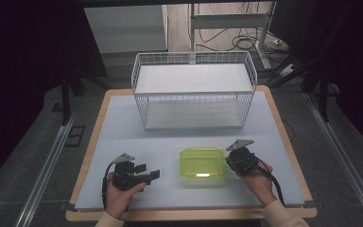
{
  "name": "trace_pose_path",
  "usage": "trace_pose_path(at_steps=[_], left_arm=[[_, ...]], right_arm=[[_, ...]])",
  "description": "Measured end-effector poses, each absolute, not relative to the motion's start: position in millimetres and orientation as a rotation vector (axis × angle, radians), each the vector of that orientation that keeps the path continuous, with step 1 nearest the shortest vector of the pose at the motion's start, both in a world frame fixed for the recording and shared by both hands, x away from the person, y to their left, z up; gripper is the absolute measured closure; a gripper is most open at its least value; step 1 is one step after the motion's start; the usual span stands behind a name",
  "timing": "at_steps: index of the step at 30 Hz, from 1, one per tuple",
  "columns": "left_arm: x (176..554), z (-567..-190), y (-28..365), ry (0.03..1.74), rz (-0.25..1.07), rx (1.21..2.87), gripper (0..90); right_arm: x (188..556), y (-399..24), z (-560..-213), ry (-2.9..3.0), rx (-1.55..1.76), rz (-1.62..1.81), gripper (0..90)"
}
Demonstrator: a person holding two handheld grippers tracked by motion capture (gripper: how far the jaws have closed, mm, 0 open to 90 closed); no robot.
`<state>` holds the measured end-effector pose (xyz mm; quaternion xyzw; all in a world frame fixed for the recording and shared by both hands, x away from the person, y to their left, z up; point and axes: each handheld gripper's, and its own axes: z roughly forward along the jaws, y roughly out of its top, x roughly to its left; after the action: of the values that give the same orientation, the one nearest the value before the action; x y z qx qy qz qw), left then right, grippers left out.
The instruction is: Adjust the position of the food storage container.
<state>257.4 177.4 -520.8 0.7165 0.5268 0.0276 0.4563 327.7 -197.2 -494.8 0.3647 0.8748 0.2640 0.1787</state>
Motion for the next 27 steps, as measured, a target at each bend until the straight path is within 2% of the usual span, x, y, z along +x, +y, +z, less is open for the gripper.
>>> trace_pose_path(at_steps=[10, 22, 24, 26, 27], left_arm=[[257.7, -521.1, 178.1, 1.301, 0.065, 1.769, 26.1], [258.1, -519.8, 182.4, 1.311, 0.065, 1.750, 26.3], [257.9, -519.0, 182.8, 1.311, 0.065, 1.749, 26.3], [257.7, -518.5, 183.1, 1.312, 0.066, 1.747, 26.3], [257.7, -518.2, 183.2, 1.313, 0.065, 1.747, 26.2]], right_arm=[[324.9, -183.1, -495.2, 2.485, 0.990, 0.763, 89.7], [312.1, -227.7, -484.9, 2.445, 1.109, 1.012, 86.5], [307.9, -234.4, -485.3, 2.447, 1.125, 1.055, 83.4], [303.6, -238.9, -485.5, 2.435, 1.139, 1.100, 74.2], [301.8, -241.6, -486.2, 2.433, 1.143, 1.143, 62.7]])
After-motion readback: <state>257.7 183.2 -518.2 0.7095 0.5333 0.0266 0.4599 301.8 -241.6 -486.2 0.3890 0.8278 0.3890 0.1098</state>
